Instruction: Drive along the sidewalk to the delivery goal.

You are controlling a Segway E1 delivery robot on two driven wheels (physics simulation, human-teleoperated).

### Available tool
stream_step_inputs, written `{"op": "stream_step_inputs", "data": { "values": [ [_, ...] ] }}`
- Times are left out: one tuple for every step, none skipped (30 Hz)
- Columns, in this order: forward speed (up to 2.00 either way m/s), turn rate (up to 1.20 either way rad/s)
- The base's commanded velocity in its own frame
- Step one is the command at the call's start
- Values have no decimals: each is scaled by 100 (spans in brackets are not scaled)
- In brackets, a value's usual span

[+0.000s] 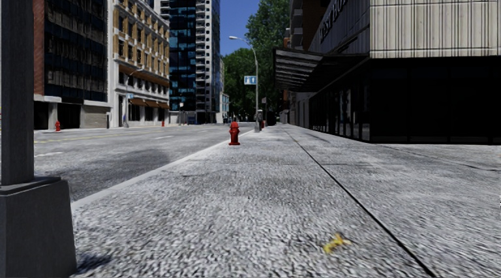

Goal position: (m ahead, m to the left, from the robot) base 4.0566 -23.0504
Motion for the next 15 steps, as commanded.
{"op": "stream_step_inputs", "data": {
  "values": [
    [200,-60],
    [200,-65],
    [200,-67],
    [200,-68],
    [200,-68],
    [200,-69],
    [200,-69],
    [200,-69],
    [200,-69],
    [200,-69],
    [200,-69],
    [200,-69],
    [200,-69],
    [200,-69],
    [200,-69]
  ]
}}
